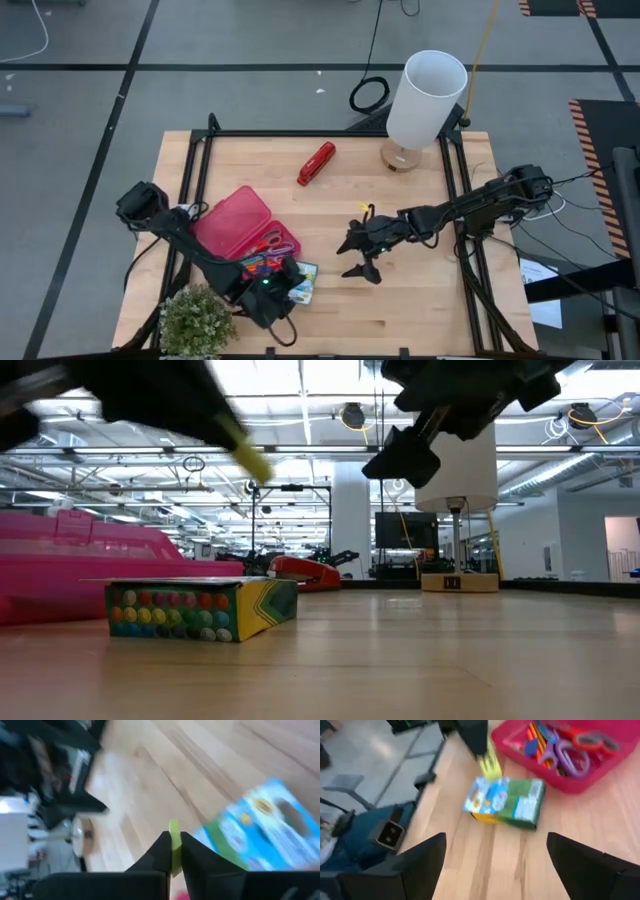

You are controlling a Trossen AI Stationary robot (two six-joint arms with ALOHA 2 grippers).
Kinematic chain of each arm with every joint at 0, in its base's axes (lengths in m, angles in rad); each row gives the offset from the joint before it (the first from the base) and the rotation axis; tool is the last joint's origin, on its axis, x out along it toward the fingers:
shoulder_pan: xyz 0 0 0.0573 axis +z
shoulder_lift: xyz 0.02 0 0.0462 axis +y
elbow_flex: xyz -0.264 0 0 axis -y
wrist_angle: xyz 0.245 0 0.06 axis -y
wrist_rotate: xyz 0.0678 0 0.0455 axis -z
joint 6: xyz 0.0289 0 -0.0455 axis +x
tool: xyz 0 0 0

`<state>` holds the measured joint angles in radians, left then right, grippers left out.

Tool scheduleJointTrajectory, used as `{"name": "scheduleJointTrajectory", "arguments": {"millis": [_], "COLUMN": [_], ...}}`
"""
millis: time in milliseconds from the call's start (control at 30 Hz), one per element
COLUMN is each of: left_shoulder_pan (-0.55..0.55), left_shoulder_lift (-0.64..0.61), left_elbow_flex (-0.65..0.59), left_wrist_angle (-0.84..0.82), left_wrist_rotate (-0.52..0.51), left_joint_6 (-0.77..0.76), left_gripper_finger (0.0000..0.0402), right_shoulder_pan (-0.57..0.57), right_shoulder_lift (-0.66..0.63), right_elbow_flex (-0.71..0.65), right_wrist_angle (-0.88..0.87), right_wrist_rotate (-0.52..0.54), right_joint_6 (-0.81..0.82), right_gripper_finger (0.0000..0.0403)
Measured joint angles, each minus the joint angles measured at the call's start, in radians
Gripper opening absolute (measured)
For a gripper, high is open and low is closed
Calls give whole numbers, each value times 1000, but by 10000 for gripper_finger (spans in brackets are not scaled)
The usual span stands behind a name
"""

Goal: Pack school essentials
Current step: Put the yellow eraser into the red supply box

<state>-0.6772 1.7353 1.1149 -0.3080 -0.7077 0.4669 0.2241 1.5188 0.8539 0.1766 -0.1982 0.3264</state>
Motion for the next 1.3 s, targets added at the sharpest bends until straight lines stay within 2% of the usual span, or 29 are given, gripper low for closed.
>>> {"name": "scheduleJointTrajectory", "arguments": {"millis": [133, 267, 400, 533, 700, 933, 1133, 1300], "left_shoulder_pan": [-49, -97, -132, -143, -116, -91, -66, -62], "left_shoulder_lift": [-10, -41, -87, -97, -96, -96, -96, -96], "left_elbow_flex": [1, 6, 7, 3, -60, -88, -92, -92], "left_wrist_angle": [-164, -324, -496, -647, -615, -551, -548, -554], "left_wrist_rotate": [-11, -35, -20, 0, 89, 102, 187, 211], "left_joint_6": [-170, -317, -476, -597, -594, -562, -517, -491], "left_gripper_finger": [42, 32, 19, 33, 47, 50, 52, 87], "right_shoulder_pan": [6, 6, 6, 6, 6, 7, 6, 6], "right_shoulder_lift": [-3, -2, -3, -3, -3, -3, -3, -3], "right_elbow_flex": [-1, -1, -1, -1, -1, -1, -1, -1], "right_wrist_angle": [-39, -48, -43, -30, -28, -30, -30, -31], "right_wrist_rotate": [16, 16, 16, 16, 17, 17, 17, 16], "right_joint_6": [-4, -14, -21, -29, -32, -25, -27, -27], "right_gripper_finger": [340, 340, 340, 340, 340, 340, 340, 340]}}
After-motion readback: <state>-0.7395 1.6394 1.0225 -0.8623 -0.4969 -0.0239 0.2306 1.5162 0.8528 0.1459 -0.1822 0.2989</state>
